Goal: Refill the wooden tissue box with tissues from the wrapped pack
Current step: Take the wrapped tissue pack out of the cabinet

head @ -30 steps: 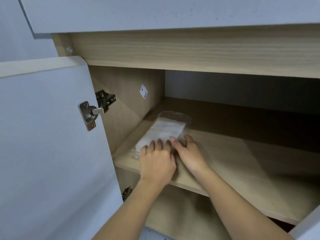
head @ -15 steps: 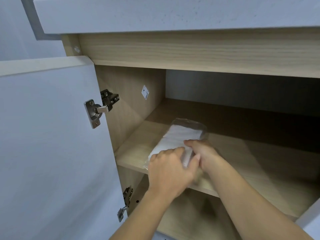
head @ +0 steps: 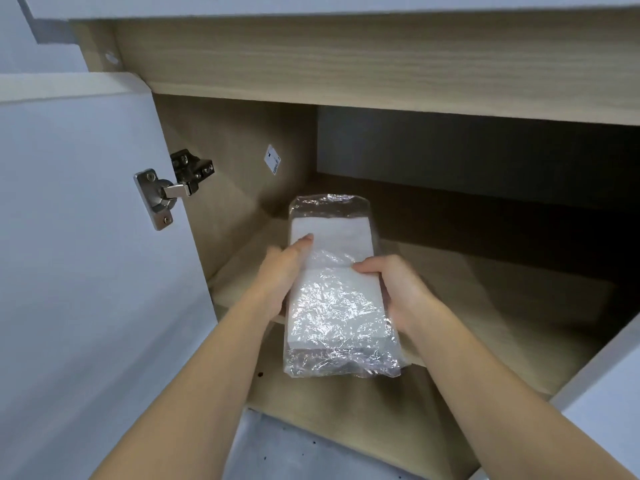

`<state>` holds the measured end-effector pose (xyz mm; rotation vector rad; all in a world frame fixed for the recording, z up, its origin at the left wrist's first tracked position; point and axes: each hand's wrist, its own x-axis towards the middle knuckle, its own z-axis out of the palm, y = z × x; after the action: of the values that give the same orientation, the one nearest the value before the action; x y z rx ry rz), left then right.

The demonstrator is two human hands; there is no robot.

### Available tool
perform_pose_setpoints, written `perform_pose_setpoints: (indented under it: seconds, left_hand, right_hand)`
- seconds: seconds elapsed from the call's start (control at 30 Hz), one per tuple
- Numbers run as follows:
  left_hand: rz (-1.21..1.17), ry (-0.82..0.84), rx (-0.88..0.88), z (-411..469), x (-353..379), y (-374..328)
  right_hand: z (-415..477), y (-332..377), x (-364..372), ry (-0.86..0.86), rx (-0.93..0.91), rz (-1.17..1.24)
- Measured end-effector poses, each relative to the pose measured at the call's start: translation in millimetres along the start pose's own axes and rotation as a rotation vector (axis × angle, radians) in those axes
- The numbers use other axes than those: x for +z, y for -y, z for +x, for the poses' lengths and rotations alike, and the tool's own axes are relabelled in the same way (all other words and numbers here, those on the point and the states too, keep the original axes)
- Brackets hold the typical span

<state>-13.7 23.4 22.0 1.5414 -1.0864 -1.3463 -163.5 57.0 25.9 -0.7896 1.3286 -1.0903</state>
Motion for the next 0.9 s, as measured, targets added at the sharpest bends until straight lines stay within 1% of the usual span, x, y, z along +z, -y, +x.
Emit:
perform_pose_setpoints:
  seconds: [0.07,0.13,0.23,0.37,0.5,0.6,0.67,0.83,0.9]
  left_hand:
    - [-0.096,0.100,0.005,-9,2,-2]
    - [-0.120,0.099,0.068,-17,4,0]
    - [-0.125,0.018,0.138,-33,5,4]
    - [-0.065,-0.064,0.162,-56,4,8]
    - [-0.087,-0.071,0.147,-91,4,0]
    - [-0.136,-0.069,0.147,-122,3,-6]
    - [-0.139,-0.038,0.147,-153,1,-13]
    - [-0.163,-0.074,0.114,-205,-8,-32]
    - [-0.186,-0.105,0.090,-227,-11,-48]
  right_hand:
    - [-5,-1,1,0.019,-0.025,0.023]
    - [-9,-4,2,0.012,-0.055,0.028]
    - [-23,-5,2,0.005,-0.130,0.029]
    - [-52,-5,2,0.017,-0.155,0.019]
    - [-84,4,1,-0.037,-0.152,-0.030]
    - [-110,11,-2,-0.045,-0.139,-0.102]
    - [-131,16,-4,-0.032,-0.127,-0.138]
    - [-183,30,-8,0.003,-0.078,-0.110]
    - [-206,46,-6,0.010,-0.044,-0.083]
